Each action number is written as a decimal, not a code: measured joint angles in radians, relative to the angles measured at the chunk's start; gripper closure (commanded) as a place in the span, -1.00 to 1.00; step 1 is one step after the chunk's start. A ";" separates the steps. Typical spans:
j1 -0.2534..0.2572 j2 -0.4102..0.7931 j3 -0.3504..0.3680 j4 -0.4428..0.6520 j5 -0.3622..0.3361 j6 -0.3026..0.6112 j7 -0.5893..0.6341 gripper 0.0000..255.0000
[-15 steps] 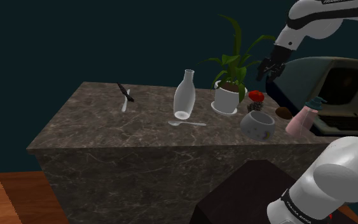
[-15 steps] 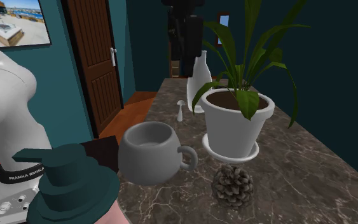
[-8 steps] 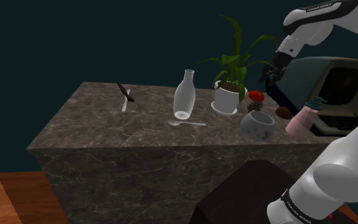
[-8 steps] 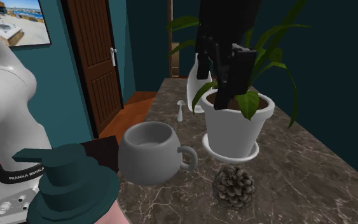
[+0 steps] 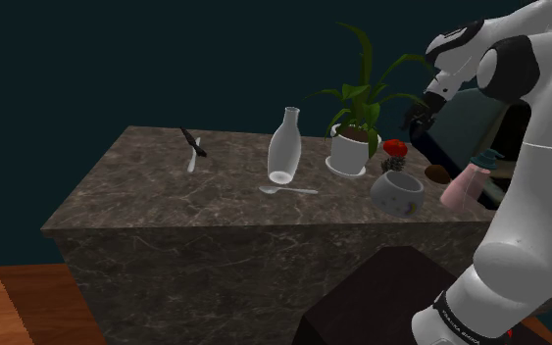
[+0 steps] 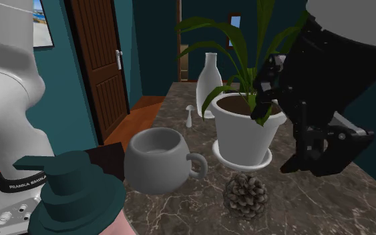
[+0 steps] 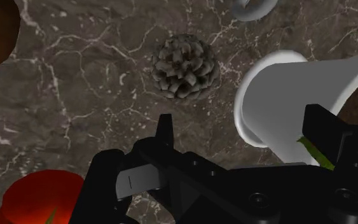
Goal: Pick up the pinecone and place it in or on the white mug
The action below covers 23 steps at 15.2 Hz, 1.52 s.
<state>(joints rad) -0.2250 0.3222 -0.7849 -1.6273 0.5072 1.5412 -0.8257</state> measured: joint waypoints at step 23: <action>-0.168 0.267 0.064 0.160 0.169 -0.048 -0.106 1.00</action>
<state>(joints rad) -0.3930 0.5894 -0.7210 -1.4670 0.6761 1.4937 -0.9313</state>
